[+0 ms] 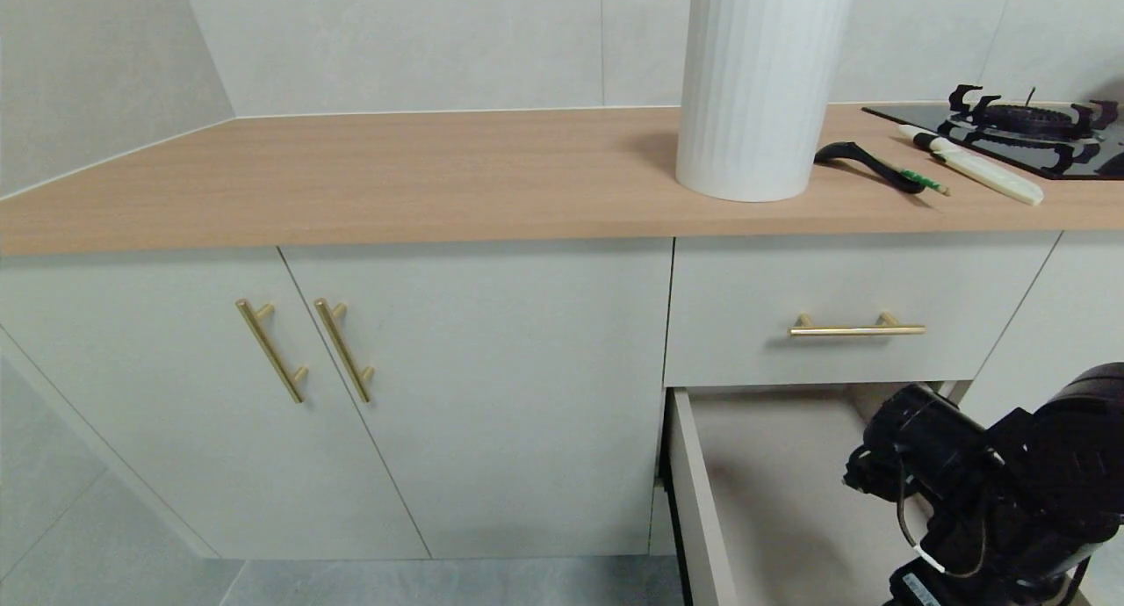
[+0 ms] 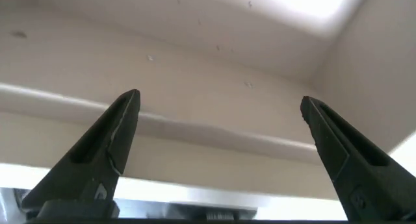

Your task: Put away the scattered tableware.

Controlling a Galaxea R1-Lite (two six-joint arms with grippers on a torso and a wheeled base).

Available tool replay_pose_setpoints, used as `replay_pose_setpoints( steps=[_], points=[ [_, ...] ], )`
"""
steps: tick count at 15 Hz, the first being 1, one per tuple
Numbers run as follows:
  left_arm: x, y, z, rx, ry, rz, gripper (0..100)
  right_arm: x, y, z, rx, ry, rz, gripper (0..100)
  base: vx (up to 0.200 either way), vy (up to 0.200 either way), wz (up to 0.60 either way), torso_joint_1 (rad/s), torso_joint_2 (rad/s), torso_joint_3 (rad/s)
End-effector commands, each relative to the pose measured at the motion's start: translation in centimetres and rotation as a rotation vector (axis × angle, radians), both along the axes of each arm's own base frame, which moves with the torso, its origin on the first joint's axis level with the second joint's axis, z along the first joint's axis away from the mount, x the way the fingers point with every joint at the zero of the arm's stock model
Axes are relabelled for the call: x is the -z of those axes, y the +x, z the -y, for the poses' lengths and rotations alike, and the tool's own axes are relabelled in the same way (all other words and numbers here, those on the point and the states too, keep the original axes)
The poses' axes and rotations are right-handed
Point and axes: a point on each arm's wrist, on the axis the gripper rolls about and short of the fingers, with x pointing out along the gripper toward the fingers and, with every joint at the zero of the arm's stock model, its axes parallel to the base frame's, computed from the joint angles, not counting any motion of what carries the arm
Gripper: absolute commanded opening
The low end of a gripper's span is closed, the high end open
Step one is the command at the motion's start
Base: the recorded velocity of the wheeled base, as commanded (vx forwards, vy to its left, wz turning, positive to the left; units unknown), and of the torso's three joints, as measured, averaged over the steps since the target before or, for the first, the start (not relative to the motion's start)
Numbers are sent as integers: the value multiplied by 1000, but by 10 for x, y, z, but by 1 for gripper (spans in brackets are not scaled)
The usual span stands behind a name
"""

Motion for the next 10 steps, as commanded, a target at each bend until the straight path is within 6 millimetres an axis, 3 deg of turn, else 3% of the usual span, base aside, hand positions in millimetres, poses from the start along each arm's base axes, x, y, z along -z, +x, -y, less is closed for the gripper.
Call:
replay_pose_setpoints(
  steps=[1, 6, 10],
  points=[
    [0, 0, 0, 0, 0, -1, 100, 1, -3, -2, -15, -12, -24, 100, 0, 0, 0, 0, 0, 0],
    [0, 0, 0, 0, 0, -1, 100, -7, -3, -1, -5, 3, 39, 100, 0, 0, 0, 0, 0, 0],
    [0, 0, 0, 0, 0, -1, 100, -60, -23, 18, 44, 140, 312, 100, 0, 0, 0, 0, 0, 0]
  ],
)
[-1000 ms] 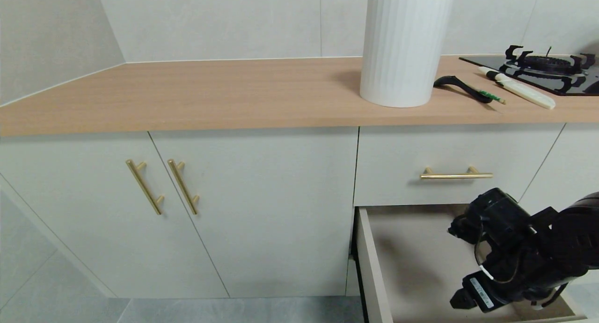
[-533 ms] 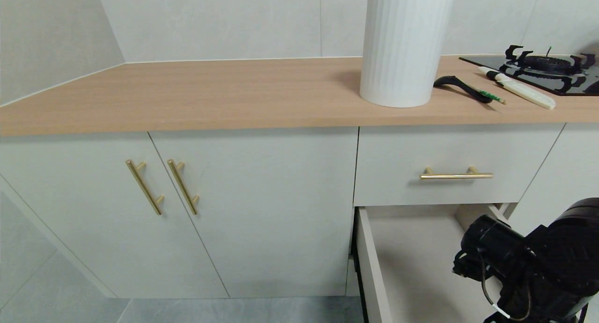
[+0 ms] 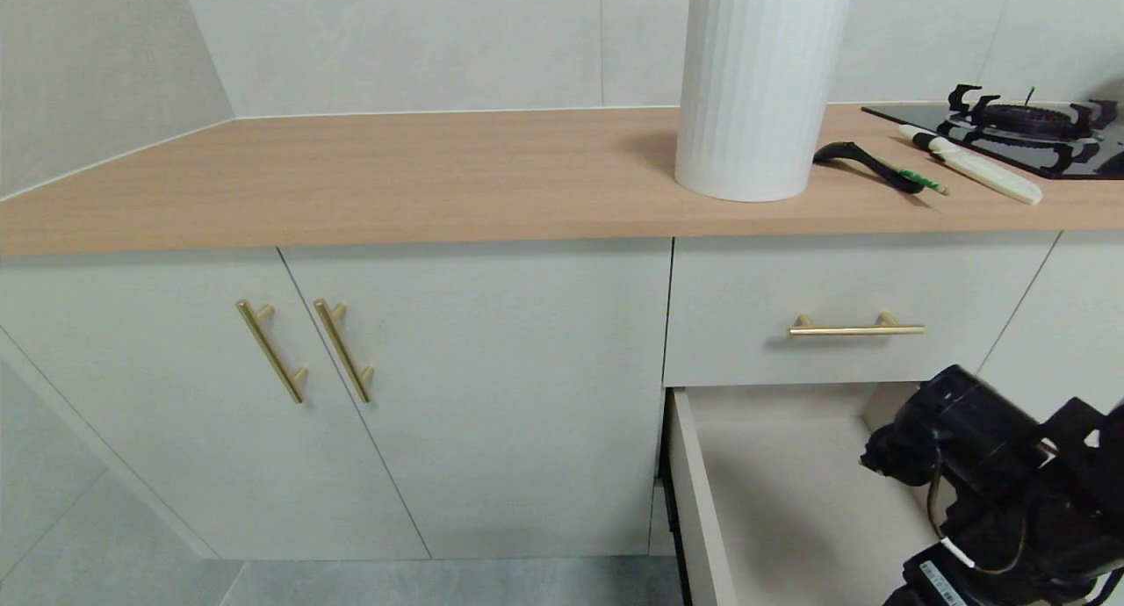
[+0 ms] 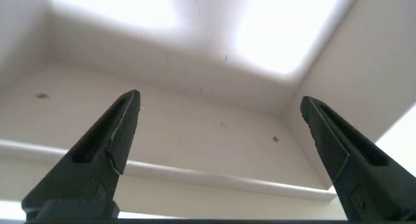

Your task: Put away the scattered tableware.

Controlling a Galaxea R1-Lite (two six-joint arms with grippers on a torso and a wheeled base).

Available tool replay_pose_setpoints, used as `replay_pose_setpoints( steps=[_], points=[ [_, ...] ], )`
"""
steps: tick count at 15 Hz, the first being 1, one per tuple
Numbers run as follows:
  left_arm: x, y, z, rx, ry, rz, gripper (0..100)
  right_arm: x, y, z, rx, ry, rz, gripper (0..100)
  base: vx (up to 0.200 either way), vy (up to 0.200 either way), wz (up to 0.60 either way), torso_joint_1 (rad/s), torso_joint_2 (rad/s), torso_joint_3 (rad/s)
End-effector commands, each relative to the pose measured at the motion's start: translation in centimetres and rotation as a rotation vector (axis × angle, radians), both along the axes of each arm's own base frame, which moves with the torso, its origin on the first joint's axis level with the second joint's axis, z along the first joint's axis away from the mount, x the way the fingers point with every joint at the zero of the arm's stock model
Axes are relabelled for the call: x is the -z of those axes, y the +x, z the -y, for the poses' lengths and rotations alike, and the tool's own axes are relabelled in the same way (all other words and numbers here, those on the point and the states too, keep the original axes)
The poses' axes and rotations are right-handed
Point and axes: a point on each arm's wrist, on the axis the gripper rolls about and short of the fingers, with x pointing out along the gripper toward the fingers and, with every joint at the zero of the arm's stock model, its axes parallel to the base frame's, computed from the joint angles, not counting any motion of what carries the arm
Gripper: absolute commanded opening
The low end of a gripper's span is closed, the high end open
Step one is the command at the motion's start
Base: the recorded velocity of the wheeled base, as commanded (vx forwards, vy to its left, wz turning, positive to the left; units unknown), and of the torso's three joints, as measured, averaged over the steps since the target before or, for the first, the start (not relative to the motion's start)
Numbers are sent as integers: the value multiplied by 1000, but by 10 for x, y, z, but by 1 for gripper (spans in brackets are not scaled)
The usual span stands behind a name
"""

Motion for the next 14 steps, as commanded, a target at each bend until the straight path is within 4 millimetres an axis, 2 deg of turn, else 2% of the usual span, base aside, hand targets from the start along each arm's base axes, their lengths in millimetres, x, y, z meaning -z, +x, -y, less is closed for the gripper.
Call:
replay_pose_setpoints(
  steps=[1, 3, 5, 9, 14],
  points=[
    [0, 0, 0, -1, 0, -1, 100, -42, -20, 18, 35, 105, 212, 100, 0, 0, 0, 0, 0, 0],
    [0, 0, 0, -1, 0, -1, 100, -63, -32, 31, 56, 168, 348, 100, 0, 0, 0, 0, 0, 0],
    [0, 0, 0, -1, 0, -1, 100, -72, -34, 38, 70, 178, 411, 100, 0, 0, 0, 0, 0, 0],
    [0, 0, 0, -1, 0, -1, 100, -73, -34, 40, 71, 174, 425, 100, 0, 0, 0, 0, 0, 0],
    [0, 0, 0, -1, 0, -1, 100, -73, -34, 40, 68, 168, 423, 100, 0, 0, 0, 89, -287, -270]
  ],
)
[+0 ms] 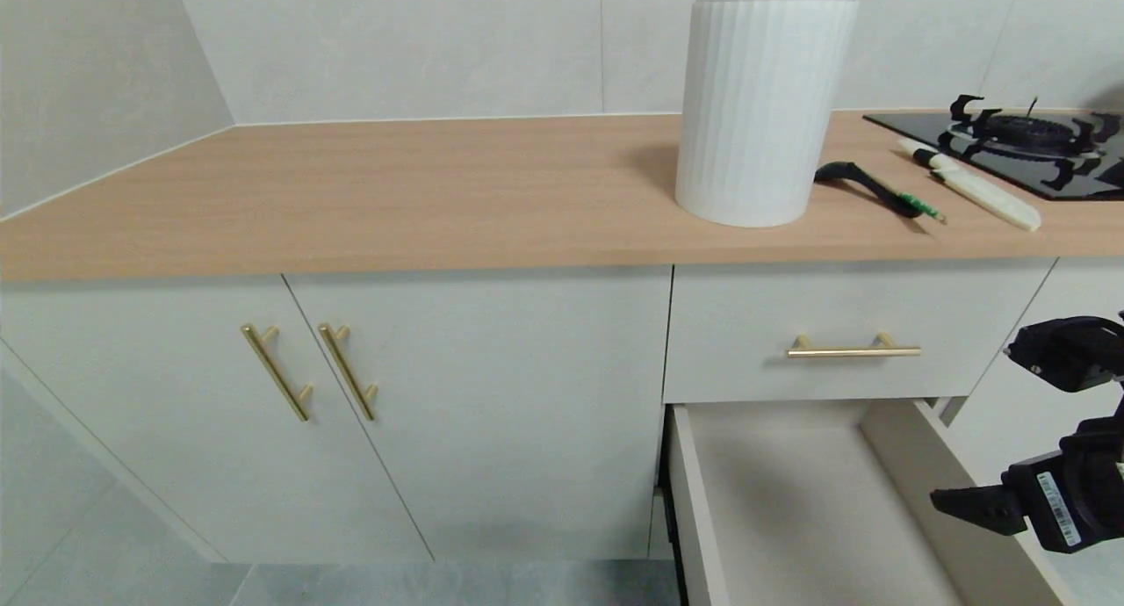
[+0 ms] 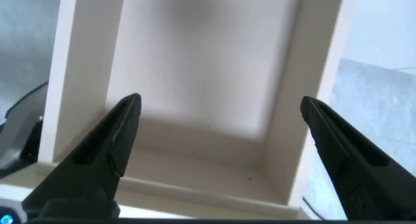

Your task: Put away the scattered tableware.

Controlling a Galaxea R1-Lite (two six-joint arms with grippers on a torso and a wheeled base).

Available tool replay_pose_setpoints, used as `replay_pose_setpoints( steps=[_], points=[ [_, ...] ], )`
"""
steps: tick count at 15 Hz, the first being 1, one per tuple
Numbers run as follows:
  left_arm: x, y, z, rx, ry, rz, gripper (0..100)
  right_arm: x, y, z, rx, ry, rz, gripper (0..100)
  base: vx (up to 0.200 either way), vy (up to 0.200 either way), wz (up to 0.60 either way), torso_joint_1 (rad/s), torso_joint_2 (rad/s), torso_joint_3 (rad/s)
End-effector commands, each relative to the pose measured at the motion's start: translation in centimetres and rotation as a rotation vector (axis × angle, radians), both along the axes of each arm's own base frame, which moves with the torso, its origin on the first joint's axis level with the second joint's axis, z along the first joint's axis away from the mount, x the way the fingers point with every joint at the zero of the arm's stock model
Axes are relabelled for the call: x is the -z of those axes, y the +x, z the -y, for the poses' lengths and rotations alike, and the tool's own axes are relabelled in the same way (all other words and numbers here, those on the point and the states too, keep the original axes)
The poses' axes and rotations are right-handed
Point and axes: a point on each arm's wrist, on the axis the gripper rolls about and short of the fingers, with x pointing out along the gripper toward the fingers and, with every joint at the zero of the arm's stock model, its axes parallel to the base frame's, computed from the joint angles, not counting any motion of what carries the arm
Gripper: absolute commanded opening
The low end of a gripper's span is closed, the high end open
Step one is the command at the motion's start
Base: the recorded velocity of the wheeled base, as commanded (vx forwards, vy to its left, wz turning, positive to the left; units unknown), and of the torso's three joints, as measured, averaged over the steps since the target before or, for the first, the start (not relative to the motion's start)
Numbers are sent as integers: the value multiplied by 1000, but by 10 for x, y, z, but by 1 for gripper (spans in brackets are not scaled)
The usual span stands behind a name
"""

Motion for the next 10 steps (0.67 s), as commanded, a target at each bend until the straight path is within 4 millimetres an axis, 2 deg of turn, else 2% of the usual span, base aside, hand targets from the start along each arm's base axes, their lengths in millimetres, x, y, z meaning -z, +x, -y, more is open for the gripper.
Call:
replay_pose_setpoints(
  steps=[1, 10],
  points=[
    [0, 0, 0, 0, 0, -2, 100, 1, 0, 0, -4, -3, -4, 100, 0, 0, 0, 115, -559, -315],
    [0, 0, 0, 0, 0, -2, 100, 1, 0, 0, -4, -2, -3, 100, 0, 0, 0, 169, -481, -299]
  ],
)
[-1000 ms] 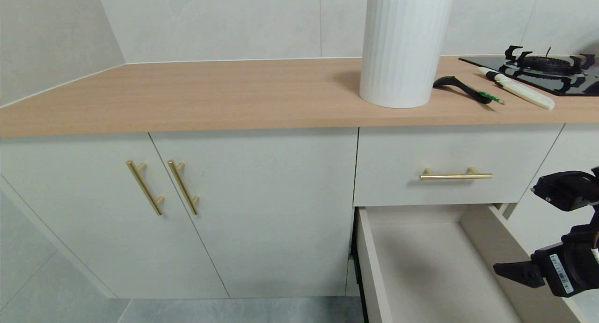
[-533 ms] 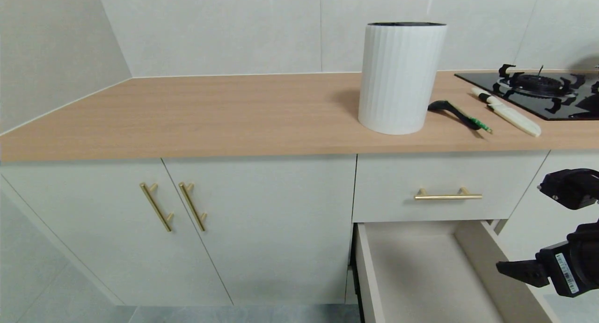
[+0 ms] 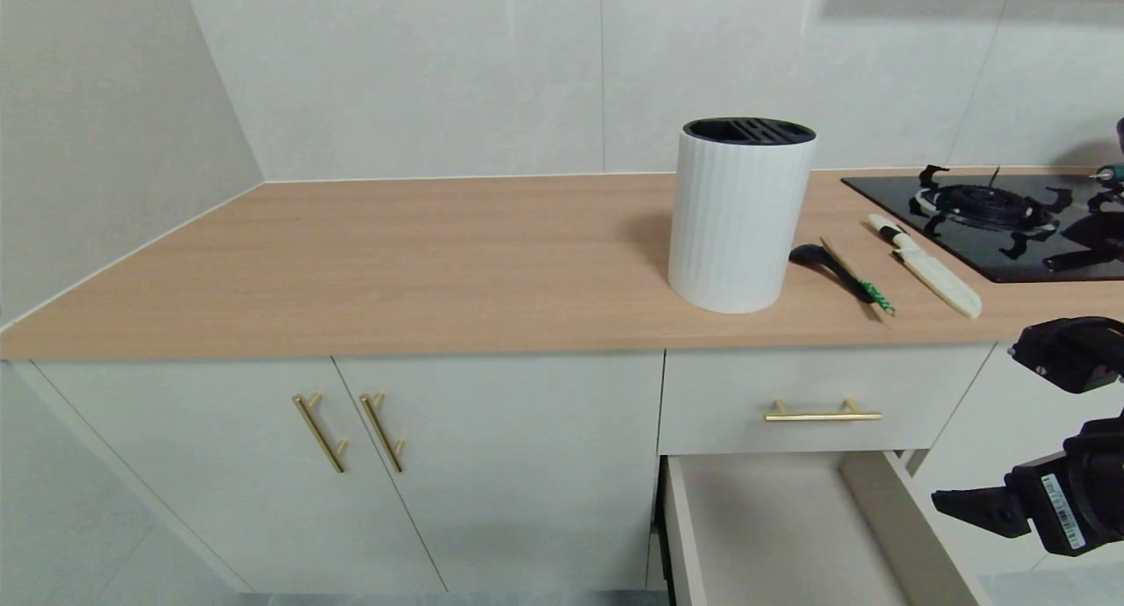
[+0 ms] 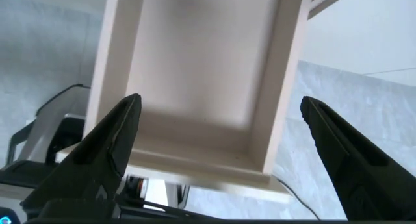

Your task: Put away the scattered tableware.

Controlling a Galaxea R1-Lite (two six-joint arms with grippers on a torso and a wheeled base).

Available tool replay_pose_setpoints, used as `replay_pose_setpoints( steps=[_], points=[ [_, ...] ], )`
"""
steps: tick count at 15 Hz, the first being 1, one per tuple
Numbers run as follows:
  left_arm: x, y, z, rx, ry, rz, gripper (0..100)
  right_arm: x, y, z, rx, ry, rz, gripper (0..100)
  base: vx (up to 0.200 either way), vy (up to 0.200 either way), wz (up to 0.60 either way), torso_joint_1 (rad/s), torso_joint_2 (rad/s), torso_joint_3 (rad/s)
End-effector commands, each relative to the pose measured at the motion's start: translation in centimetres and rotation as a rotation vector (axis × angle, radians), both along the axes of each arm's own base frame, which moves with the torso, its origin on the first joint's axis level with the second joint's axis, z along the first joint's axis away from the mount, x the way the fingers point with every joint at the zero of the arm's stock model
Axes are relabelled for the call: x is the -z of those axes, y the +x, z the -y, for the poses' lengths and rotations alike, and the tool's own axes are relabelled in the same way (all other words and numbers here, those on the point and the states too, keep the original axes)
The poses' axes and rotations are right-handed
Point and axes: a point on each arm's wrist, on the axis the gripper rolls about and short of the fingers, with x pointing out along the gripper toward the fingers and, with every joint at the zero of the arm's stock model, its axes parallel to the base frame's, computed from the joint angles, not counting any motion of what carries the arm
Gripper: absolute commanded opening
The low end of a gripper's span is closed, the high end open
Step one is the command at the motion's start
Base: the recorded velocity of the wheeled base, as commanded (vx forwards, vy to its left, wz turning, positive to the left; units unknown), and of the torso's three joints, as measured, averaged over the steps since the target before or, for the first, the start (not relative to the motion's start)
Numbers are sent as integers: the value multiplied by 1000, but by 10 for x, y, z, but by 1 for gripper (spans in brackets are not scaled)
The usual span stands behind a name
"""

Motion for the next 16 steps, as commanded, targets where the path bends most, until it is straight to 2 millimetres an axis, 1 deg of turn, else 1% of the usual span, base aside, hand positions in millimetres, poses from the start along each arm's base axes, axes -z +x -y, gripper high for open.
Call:
replay_pose_setpoints(
  steps=[1, 4, 6, 8, 9, 10, 11, 12, 13, 14, 15, 16],
  points=[
    [0, 0, 0, -1, 0, -2, 100, 0, 1, 0, 0, 0, 0, 100, 0, 0, 0, 188, -486, -281],
    [0, 0, 0, -1, 0, -2, 100, -2, 4, -2, -4, 22, 45, 100, 0, 0, 0, 165, -390, -227],
    [0, 0, 0, -1, 0, -2, 100, -14, 18, -7, 3, 61, 133, 100, 0, 0, 0, 41, -102, -68],
    [0, 0, 0, -1, 0, -2, 100, -29, 45, -7, 49, 70, 163, 100, 0, 0, 0, 0, 0, 0],
    [0, 0, 0, -1, 0, -2, 100, -32, 68, -8, 79, 60, 139, 100, 0, 0, 0, 0, 0, 0],
    [0, 0, 0, -1, 0, -2, 100, -37, 106, -13, 128, 77, 113, 100, 0, 0, 0, 0, 0, 0],
    [0, 0, 0, -1, 0, -2, 100, -37, 127, -18, 178, 107, 89, 100, 0, 0, 0, 0, 0, 0],
    [0, 0, 0, -1, 0, -2, 100, -35, 140, -21, 225, 135, 68, 100, 0, 0, 0, 0, 0, 0],
    [0, 0, 0, -1, 0, -2, 100, -33, 143, -22, 241, 143, 64, 100, 0, 0, 0, 0, 0, 0],
    [0, 0, 0, -1, 0, -2, 100, -24, 152, -23, 264, 141, 44, 100, 0, 0, 0, 0, 0, 0],
    [0, 0, 0, -1, 0, -2, 100, -17, 158, -16, 308, 112, 36, 100, 0, 0, 0, 0, 0, 0],
    [0, 0, 0, -1, 0, -2, 100, -13, 163, -14, 320, 104, 30, 100, 0, 0, 0, 0, 0, 0]
  ],
)
